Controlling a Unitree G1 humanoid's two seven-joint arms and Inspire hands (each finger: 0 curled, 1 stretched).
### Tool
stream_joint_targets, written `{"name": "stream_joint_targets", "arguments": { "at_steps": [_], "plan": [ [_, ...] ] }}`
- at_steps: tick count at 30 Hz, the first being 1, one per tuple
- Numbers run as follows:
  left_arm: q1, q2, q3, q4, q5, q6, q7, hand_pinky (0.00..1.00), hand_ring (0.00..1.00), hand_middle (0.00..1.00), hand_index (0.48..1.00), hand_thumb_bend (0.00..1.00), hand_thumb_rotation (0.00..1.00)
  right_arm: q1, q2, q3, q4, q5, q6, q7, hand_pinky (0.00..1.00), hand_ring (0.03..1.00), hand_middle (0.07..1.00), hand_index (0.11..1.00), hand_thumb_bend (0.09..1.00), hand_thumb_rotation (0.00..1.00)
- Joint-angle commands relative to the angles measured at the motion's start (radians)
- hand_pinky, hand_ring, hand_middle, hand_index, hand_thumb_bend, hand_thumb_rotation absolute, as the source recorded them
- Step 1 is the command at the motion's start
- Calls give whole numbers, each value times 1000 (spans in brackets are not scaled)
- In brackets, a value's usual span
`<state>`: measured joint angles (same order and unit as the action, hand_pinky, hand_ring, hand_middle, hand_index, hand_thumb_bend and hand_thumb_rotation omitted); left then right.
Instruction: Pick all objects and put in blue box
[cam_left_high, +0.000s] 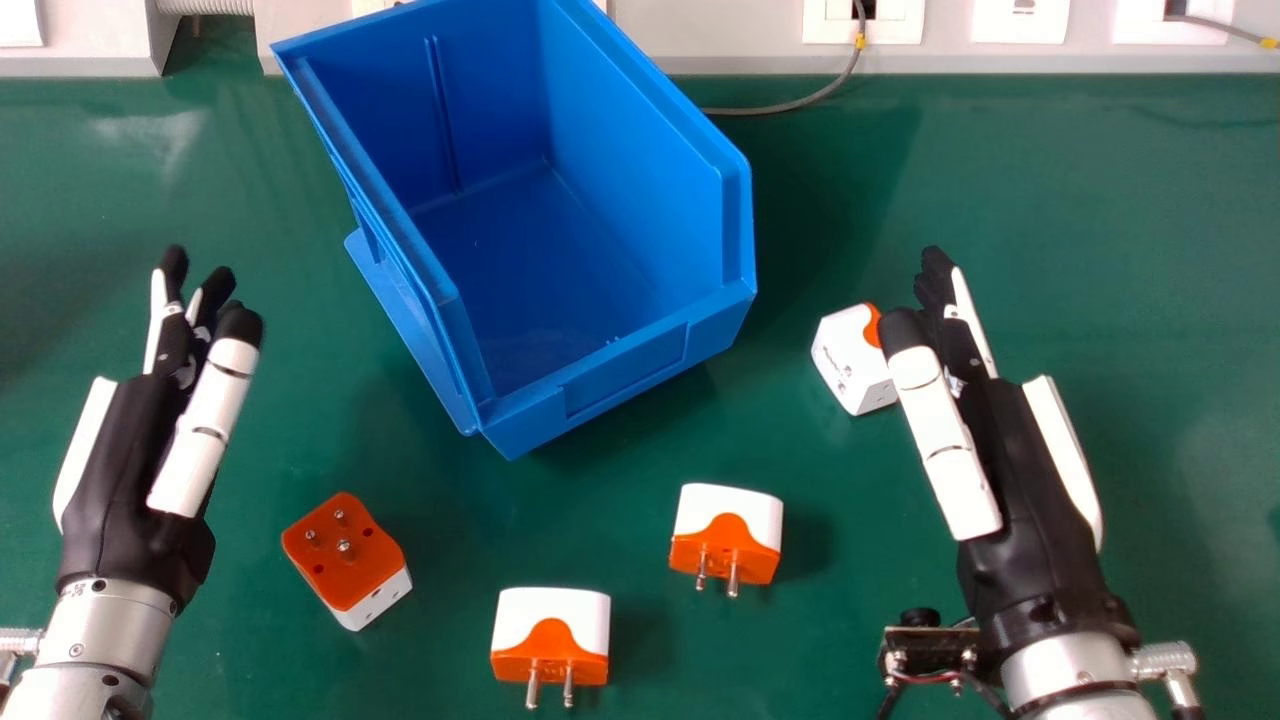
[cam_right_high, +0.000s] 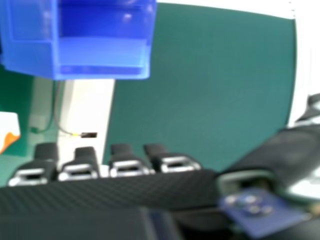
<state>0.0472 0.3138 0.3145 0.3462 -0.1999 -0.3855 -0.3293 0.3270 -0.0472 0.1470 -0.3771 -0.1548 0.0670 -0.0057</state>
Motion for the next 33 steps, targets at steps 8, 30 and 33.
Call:
{"name": "stream_joint_targets", "arguments": {
  "at_steps": [8, 30, 33],
  "plan": [
    [16, 40, -12, -17, 68, -24, 20, 1000, 1000, 1000, 1000, 703, 838, -12, -7, -13, -13, -5, -32, 2, 942, 1000, 1000, 987, 377, 1000],
    [46, 5, -24, -66, 64, 2, 46, 1000, 1000, 1000, 1000, 719, 847, -7, -28, -70, -9, -23, -48, -11, 928, 1000, 1000, 982, 386, 1000],
    [50, -1, -30, -69, 66, 4, 57, 1000, 1000, 1000, 1000, 712, 846, -22, -30, -84, -4, -33, -21, -15, 934, 1000, 1000, 988, 375, 990]
  ]
}}
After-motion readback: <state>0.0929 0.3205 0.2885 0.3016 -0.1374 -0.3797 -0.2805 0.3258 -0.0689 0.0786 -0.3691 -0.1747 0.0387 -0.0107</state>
